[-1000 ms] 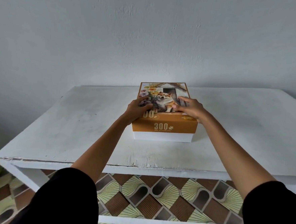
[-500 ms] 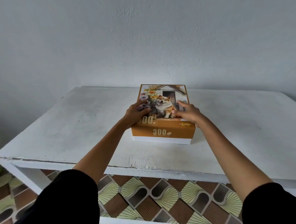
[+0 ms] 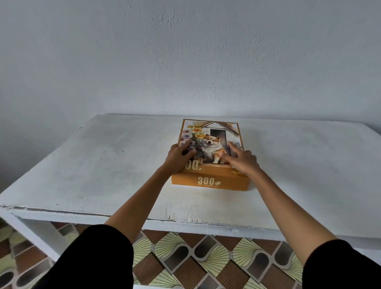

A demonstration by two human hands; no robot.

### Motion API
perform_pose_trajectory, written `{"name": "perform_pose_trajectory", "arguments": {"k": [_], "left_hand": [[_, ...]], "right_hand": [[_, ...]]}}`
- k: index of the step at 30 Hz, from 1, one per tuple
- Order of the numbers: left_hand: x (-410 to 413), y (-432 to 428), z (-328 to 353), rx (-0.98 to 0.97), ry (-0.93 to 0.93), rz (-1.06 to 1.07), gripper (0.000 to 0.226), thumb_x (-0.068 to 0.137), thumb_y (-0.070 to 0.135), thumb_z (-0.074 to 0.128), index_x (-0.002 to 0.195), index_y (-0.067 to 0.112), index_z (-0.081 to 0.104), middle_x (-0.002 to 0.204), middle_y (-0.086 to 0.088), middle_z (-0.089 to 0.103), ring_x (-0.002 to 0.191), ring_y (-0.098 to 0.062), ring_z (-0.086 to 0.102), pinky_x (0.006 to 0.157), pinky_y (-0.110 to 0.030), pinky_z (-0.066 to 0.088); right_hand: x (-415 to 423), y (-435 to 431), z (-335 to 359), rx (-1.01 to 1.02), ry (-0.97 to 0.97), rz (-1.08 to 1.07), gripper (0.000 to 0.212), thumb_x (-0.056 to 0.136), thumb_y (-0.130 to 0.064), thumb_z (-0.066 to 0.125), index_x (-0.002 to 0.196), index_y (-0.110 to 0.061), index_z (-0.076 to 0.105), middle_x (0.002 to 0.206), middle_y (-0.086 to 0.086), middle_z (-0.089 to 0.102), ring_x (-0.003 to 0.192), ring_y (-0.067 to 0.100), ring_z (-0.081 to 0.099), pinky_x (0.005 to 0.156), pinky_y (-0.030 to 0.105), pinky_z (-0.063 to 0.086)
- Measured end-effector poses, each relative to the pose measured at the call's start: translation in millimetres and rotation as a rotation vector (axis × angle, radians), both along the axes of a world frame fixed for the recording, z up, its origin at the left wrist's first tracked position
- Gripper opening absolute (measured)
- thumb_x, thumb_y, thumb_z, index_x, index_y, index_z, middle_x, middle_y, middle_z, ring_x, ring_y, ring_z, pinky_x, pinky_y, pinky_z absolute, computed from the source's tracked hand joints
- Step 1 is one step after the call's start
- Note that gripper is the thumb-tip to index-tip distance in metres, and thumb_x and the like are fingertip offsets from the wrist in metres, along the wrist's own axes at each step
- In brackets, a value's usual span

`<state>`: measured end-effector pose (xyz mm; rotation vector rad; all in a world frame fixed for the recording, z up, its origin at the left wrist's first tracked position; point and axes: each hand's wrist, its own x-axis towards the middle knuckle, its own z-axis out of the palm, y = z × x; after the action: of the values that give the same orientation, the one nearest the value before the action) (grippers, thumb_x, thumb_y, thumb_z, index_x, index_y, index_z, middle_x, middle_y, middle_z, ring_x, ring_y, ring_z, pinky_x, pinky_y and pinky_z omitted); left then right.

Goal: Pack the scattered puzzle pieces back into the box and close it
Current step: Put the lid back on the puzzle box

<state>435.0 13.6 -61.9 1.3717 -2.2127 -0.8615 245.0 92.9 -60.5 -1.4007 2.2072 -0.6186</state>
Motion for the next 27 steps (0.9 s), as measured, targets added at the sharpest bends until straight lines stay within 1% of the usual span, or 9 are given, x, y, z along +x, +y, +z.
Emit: {"name": "perform_pose_trajectory", "arguments": {"k": [3, 5, 7, 8, 10, 12, 16, 22, 27], "left_hand": [[0, 3, -9, 0.002, 0.000, 0.038, 0.053, 0.094, 0.041, 0.041, 0.143, 0.025, 0.027, 0.150, -0.020, 0.017, 0.135, -0.040, 0.026, 0.112, -0.049, 0.029], [-1, 5, -9, -0.088, -0.082, 0.045, 0.052, 0.095, 0.040, 0.038, 0.143, 0.023, 0.026, 0.155, -0.016, 0.002, 0.141, -0.039, 0.009, 0.115, -0.051, 0.018], [-2, 6, -10, -0.237, -0.144, 0.024, 0.049, 0.096, 0.037, 0.036, 0.141, 0.019, 0.031, 0.157, -0.011, 0.000, 0.143, -0.034, 0.001, 0.114, -0.055, 0.016], [-4, 7, -10, -0.305, -0.153, 0.002, 0.046, 0.096, 0.035, 0.037, 0.138, 0.017, 0.035, 0.157, -0.009, 0.005, 0.144, -0.031, 0.003, 0.114, -0.056, 0.016], [-6, 9, -12, -0.416, -0.157, -0.051, 0.042, 0.096, 0.034, 0.038, 0.133, 0.014, 0.042, 0.152, -0.009, 0.025, 0.141, -0.026, 0.018, 0.114, -0.052, 0.021], [-6, 13, -14, -0.441, -0.133, -0.077, 0.044, 0.096, 0.034, 0.039, 0.133, 0.013, 0.043, 0.146, -0.009, 0.039, 0.137, -0.024, 0.030, 0.112, -0.044, 0.026], [-9, 10, -16, -0.446, -0.106, -0.081, 0.044, 0.095, 0.032, 0.041, 0.134, 0.011, 0.043, 0.144, -0.010, 0.042, 0.135, -0.024, 0.033, 0.112, -0.040, 0.025], [-24, -9, -15, -0.444, -0.108, -0.064, 0.044, 0.095, 0.031, 0.043, 0.133, 0.010, 0.044, 0.142, -0.011, 0.043, 0.133, -0.026, 0.037, 0.112, -0.040, 0.029], [-41, -39, -14, -0.431, -0.135, -0.060, 0.043, 0.095, 0.032, 0.041, 0.132, 0.010, 0.044, 0.142, -0.012, 0.044, 0.132, -0.026, 0.038, 0.111, -0.040, 0.030]], "right_hand": [[0, 4, -4, -0.015, 0.049, -0.007, 0.065, 0.084, -0.064, 0.038, 0.141, -0.042, 0.015, 0.144, 0.018, 0.029, 0.131, 0.040, 0.026, 0.100, 0.045, 0.033], [2, 6, -4, -0.018, 0.111, -0.005, 0.063, 0.086, -0.063, 0.035, 0.142, -0.040, 0.016, 0.143, 0.019, 0.028, 0.131, 0.040, 0.025, 0.099, 0.045, 0.034], [8, 9, -3, -0.092, 0.235, -0.029, 0.058, 0.088, -0.056, 0.037, 0.140, -0.034, 0.026, 0.142, 0.018, 0.027, 0.131, 0.039, 0.023, 0.099, 0.047, 0.036], [13, 11, -3, -0.176, 0.303, -0.037, 0.052, 0.090, -0.050, 0.040, 0.137, -0.029, 0.034, 0.142, 0.017, 0.027, 0.130, 0.037, 0.024, 0.098, 0.047, 0.037], [23, 13, -7, -0.364, 0.397, 0.013, 0.041, 0.089, -0.036, 0.049, 0.127, -0.021, 0.050, 0.140, 0.015, 0.035, 0.129, 0.034, 0.030, 0.098, 0.045, 0.039], [29, 13, -14, -0.450, 0.437, 0.088, 0.035, 0.088, -0.030, 0.051, 0.120, -0.017, 0.057, 0.134, 0.014, 0.047, 0.124, 0.032, 0.040, 0.099, 0.043, 0.039], [26, 7, -17, -0.485, 0.407, 0.079, 0.033, 0.087, -0.029, 0.052, 0.117, -0.017, 0.060, 0.127, 0.012, 0.055, 0.119, 0.030, 0.048, 0.096, 0.040, 0.042], [12, -11, -14, -0.438, 0.379, 0.085, 0.037, 0.089, -0.032, 0.049, 0.123, -0.019, 0.056, 0.134, 0.009, 0.050, 0.127, 0.028, 0.040, 0.100, 0.039, 0.040], [-5, -42, -13, -0.406, 0.379, 0.101, 0.037, 0.089, -0.033, 0.049, 0.123, -0.019, 0.056, 0.133, 0.009, 0.051, 0.127, 0.029, 0.041, 0.100, 0.040, 0.041]]}}
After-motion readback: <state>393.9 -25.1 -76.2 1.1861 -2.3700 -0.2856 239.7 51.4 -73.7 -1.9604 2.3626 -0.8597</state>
